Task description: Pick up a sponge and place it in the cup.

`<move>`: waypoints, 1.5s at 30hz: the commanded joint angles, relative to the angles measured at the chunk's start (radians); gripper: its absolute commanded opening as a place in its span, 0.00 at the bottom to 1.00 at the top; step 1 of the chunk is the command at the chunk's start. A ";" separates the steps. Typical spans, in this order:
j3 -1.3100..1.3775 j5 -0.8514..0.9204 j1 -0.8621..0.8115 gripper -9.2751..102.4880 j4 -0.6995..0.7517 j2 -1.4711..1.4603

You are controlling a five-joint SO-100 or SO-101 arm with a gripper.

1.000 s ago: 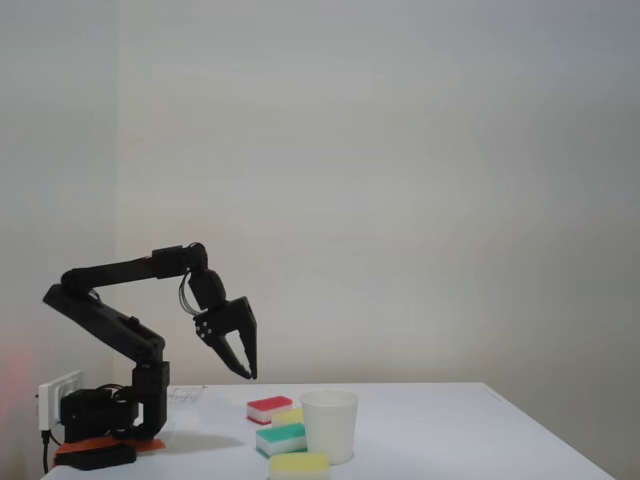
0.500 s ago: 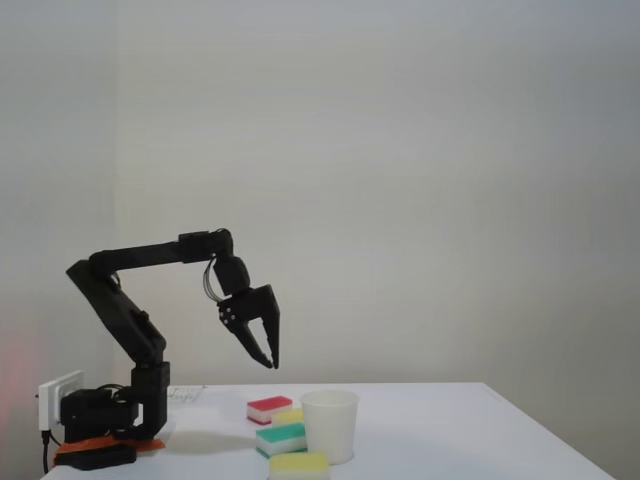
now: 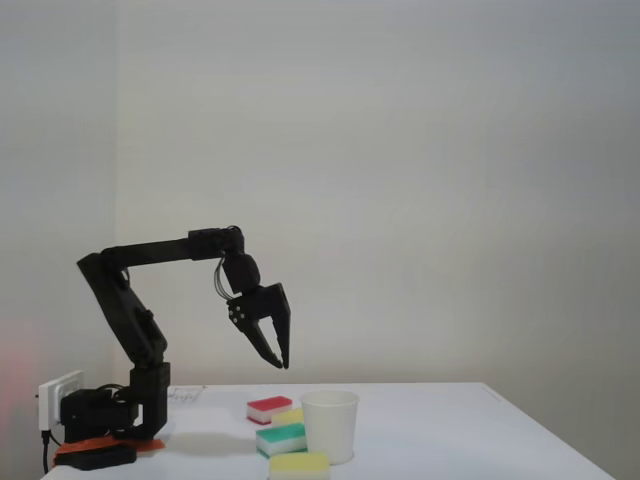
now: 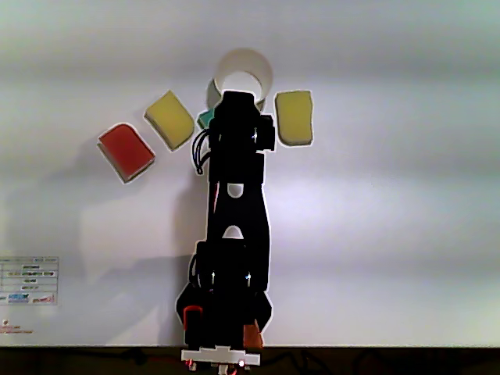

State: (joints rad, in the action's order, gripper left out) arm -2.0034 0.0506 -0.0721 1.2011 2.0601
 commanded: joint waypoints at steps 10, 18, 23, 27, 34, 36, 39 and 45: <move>0.166 0.015 -0.153 0.08 0.063 -0.118; 0.258 0.015 -0.258 0.08 0.075 -0.233; 0.316 0.014 -0.293 0.08 0.052 -0.330; 0.377 0.014 -0.304 0.08 0.034 -0.419; 0.417 0.018 -0.311 0.08 -0.026 -0.523; 0.419 0.020 -0.308 0.08 -0.035 -0.543; 0.405 0.020 -0.302 0.08 -0.051 -0.554; 0.344 0.003 -0.302 0.08 -0.071 -0.540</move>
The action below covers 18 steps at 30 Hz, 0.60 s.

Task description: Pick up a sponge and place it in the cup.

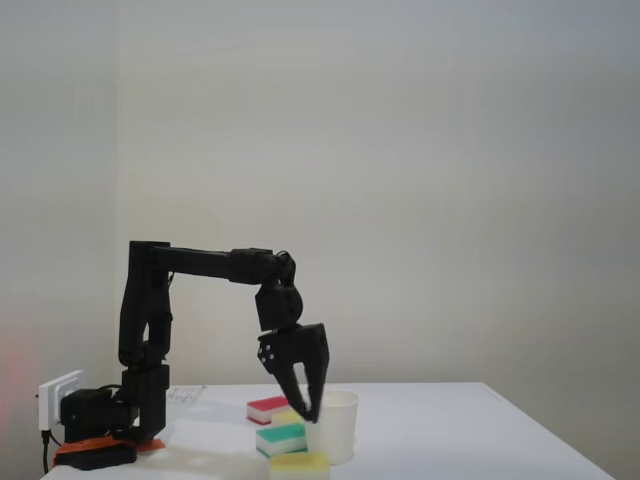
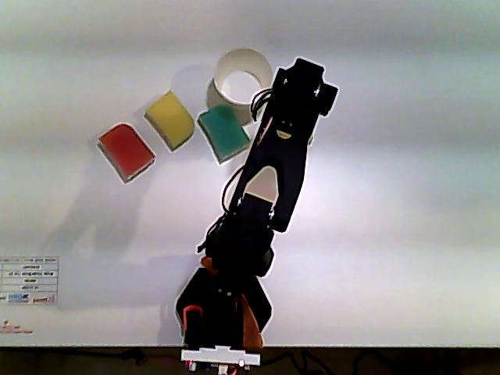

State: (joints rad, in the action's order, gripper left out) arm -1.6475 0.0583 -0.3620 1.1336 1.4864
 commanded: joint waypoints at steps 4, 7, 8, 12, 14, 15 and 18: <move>-0.049 -0.087 -0.018 0.08 -0.021 0.043; -0.055 -0.187 -0.020 0.08 -0.028 0.032; -0.055 -0.225 -0.020 0.08 -0.026 0.029; -0.069 -0.367 -0.017 0.08 -0.002 0.032; -0.072 -0.448 -0.014 0.08 0.015 0.038; -0.072 -0.486 -0.012 0.08 0.023 0.040; -0.067 -0.597 -0.012 0.08 0.049 0.037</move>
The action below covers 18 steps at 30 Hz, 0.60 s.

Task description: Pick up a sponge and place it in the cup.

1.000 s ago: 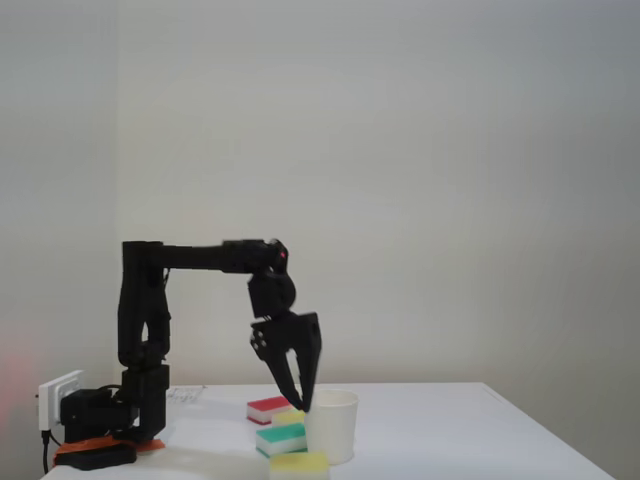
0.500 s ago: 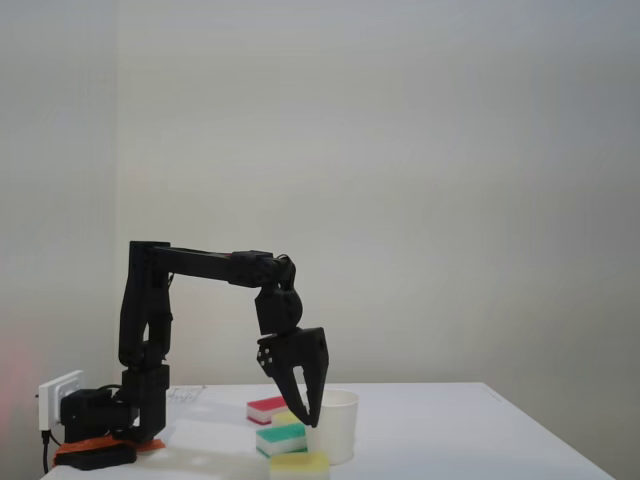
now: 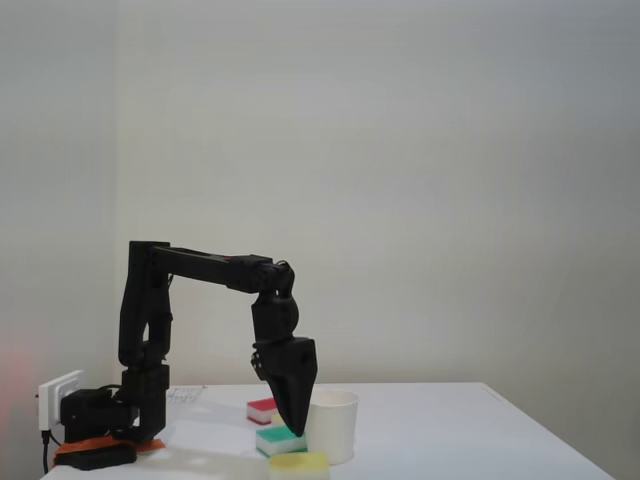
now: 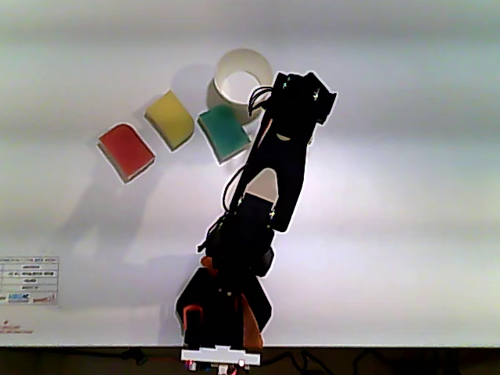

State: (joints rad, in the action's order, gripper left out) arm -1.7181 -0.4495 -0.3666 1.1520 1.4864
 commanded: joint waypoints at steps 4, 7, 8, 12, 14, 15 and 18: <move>0.014 -0.242 -0.008 0.08 0.066 0.032; 0.020 -0.362 -0.003 0.08 0.077 0.023; 0.029 -0.394 -0.002 0.08 0.084 0.011; 0.094 -0.480 0.000 0.08 0.127 -0.049; 0.120 -0.479 0.000 0.08 0.130 -0.075; 0.137 -0.479 0.000 0.08 0.133 -0.094; 0.186 -0.472 0.000 0.08 0.149 -0.133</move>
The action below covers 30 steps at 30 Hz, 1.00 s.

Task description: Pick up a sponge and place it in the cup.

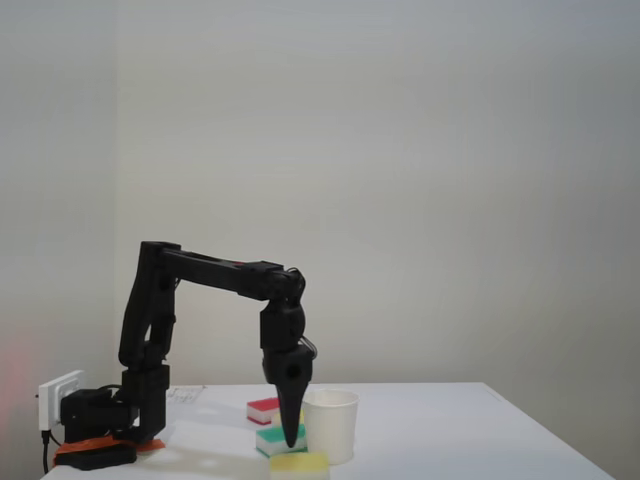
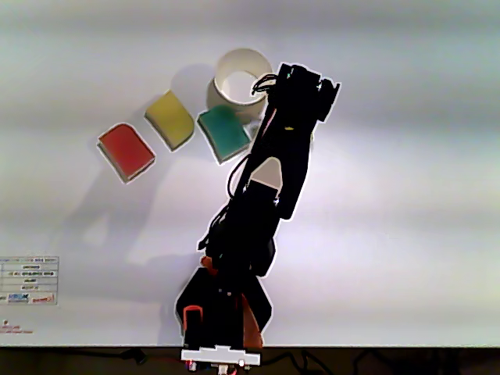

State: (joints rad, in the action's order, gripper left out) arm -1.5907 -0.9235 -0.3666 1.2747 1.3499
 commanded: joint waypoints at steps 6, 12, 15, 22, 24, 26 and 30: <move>0.101 0.032 -0.009 0.08 0.023 -0.038; 0.104 0.057 -0.012 0.09 0.035 -0.040; 0.104 0.052 -0.014 0.14 0.029 -0.041; 0.140 0.074 -0.026 0.24 0.023 -0.077; 0.155 0.071 -0.031 0.27 0.020 -0.087; 0.164 0.072 -0.037 0.30 0.015 -0.098; 0.175 0.095 -0.049 0.31 0.006 -0.120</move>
State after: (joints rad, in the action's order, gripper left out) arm -1.4496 -0.8299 -0.3988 1.2809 1.2149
